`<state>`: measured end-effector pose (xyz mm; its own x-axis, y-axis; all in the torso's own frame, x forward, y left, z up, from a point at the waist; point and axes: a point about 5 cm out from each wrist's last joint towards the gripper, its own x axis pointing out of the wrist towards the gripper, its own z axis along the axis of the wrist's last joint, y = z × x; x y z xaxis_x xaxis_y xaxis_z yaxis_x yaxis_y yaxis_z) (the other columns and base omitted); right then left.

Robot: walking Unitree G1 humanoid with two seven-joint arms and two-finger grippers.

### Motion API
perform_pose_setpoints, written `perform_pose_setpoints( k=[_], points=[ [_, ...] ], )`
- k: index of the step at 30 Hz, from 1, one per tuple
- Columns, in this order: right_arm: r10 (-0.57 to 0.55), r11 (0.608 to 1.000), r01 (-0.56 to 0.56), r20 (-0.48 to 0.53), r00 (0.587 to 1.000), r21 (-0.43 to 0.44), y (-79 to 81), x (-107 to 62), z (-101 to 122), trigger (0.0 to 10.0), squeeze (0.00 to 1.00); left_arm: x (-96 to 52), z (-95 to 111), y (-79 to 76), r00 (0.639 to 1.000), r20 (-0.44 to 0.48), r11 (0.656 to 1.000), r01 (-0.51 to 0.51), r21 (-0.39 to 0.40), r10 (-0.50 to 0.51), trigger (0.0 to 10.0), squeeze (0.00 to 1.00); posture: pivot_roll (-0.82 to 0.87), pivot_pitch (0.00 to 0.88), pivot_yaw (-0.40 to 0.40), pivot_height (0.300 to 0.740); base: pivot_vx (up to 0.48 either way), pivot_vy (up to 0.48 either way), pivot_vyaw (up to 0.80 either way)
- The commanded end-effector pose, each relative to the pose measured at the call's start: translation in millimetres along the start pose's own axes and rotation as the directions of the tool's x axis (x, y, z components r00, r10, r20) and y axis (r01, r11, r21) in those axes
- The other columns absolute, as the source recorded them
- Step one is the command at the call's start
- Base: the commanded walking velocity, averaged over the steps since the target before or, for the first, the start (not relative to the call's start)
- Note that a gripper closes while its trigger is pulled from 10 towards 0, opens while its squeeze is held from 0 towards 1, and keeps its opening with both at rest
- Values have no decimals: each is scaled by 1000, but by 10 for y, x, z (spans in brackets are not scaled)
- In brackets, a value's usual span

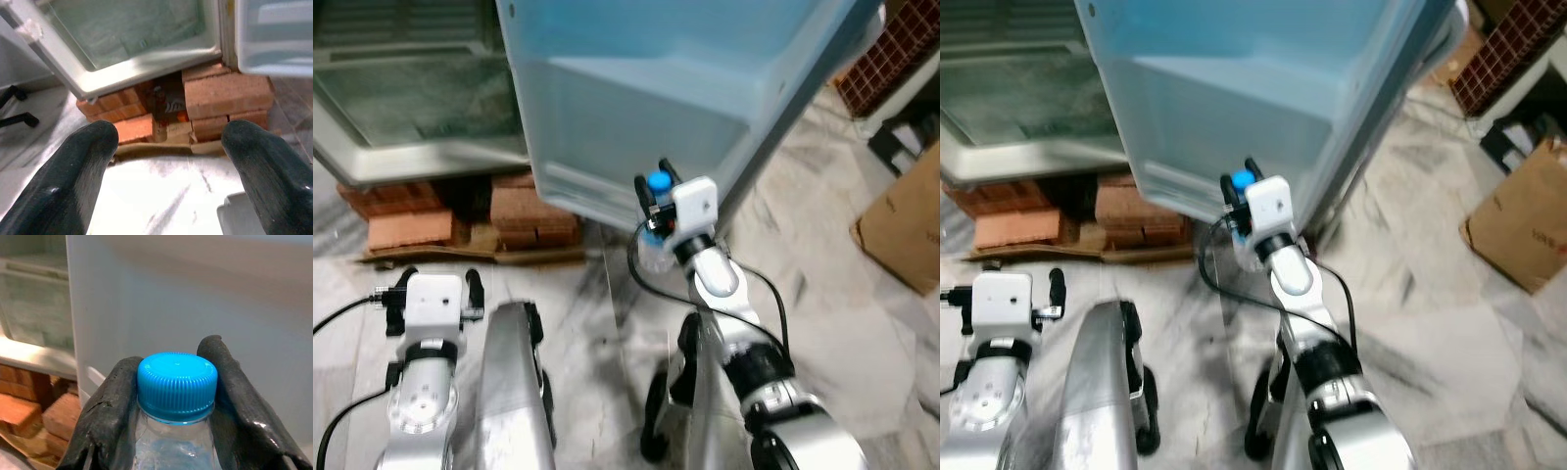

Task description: Restocking fridge

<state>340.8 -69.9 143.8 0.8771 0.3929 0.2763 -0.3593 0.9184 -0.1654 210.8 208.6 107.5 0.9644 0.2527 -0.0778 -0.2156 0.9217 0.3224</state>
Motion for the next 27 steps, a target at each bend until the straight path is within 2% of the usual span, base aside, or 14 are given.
perform_pose_setpoints(
  k=[1, 2, 3, 7, 11, 14, 15, 20, 22, 27],
  points=[
    [2, 997, 2, 65, 998, -74, 7, 69, 113, 10000, 0, -25, 41, 10, 1000, 11, 1000, 4, 7, -4, 10000, 0, 229, 310, -97, 509, 0, 0, 0],
    [31, 992, -20, 92, 995, -127, 39, 82, 144, 10000, 0, -23, 55, 12, 1000, 20, 1000, 2, 7, -2, 10000, 0, 229, 312, -97, 509, 0, 0, 0],
    [90, 969, -55, 140, 986, -241, 114, 111, 199, 10000, 0, -19, 102, 8, 999, 47, 1000, 12, 17, -13, 10000, 0, 230, 317, -96, 509, 0, 0, 0],
    [119, 955, -64, 179, 977, -289, 161, 175, 269, 10000, 0, -32, 126, -2, 999, 51, 1000, 18, 13, -19, 10000, 0, 237, 324, -95, 509, 0, 0, 0],
    [150, 936, -56, 250, 956, -348, 184, 301, 435, 10000, 0, -62, 150, -5, 998, 53, 1000, 21, 14, -22, 10000, 0, 249, 335, -95, 509, 0, 0, 0],
    [177, 901, -25, 314, 933, -434, 165, 348, 546, 10000, 0, -109, 142, -17, 999, 46, 999, 27, 19, -28, 10000, 0, 264, 345, -95, 509, 0, 0, 0],
    [227, 858, -23, 340, 913, -513, 150, 342, 575, 10000, 0, -132, 156, -15, 998, 48, 999, 28, 22, -29, 10000, 0, 273, 353, -95, 509, 0, 0, 0],
    [299, 800, -54, 320, 899, -597, 138, 321, 528, 10000, 0, -152, 176, 16, 998, 50, 999, 25, 28, -27, 10000, 0, 281, 360, -96, 509, 0, 0, 0],
    [302, 796, -66, 301, 905, -602, 115, 329, 505, 10000, 0, -160, 182, 7, 998, 57, 998, 38, 41, -41, 10000, 0, 281, 361, -95, 509, 0, 0, 0],
    [320, 754, -88, 247, 915, -651, 104, 319, 391, 10000, 0, -174, 211, -19, 997, 55, 998, 56, 40, -58, 10000, 0, 285, 376, -84, 509, 0, 0, 0]
  ],
)
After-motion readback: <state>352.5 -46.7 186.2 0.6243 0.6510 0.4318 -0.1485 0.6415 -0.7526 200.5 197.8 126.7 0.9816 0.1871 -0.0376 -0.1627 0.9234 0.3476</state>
